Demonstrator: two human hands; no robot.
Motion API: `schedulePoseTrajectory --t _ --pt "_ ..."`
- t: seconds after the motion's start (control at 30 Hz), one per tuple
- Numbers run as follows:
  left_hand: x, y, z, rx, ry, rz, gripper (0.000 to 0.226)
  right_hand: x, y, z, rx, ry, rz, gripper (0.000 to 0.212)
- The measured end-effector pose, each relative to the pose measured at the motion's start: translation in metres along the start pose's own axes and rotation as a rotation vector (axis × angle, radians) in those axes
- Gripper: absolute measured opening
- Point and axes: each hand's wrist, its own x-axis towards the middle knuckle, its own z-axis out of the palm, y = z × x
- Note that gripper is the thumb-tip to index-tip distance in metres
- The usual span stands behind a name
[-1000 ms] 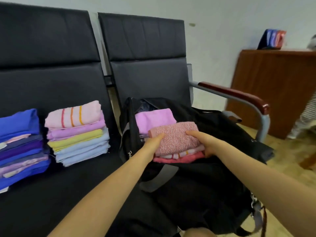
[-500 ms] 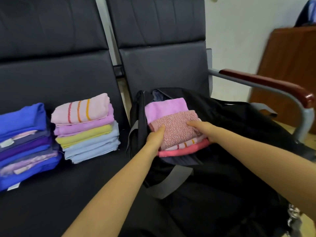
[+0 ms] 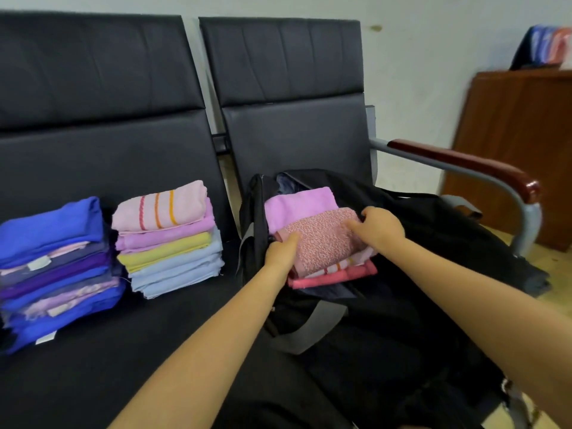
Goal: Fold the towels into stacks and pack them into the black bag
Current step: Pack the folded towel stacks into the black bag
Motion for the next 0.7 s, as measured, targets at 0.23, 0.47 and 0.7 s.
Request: schedulePoseTrajectory --t 0.23,0.47,0.7 --pt "-0.05 0.026 -0.068 0.012 -0.081 0.184 0.052 -0.028 -0.07 -0.033 0.352 -0.003 -0.223 0.022" --pt "-0.063 0.004 -0.215 0.147 0.21 0.138 0.019 -0.061 -0.169 -0.003 0.775 -0.336 -0.198 0.017" --pt "-0.039 0.03 -0.29 0.342 0.376 0.257 0.034 -0.047 -0.244 0.068 0.892 -0.456 -0.142 0.019"
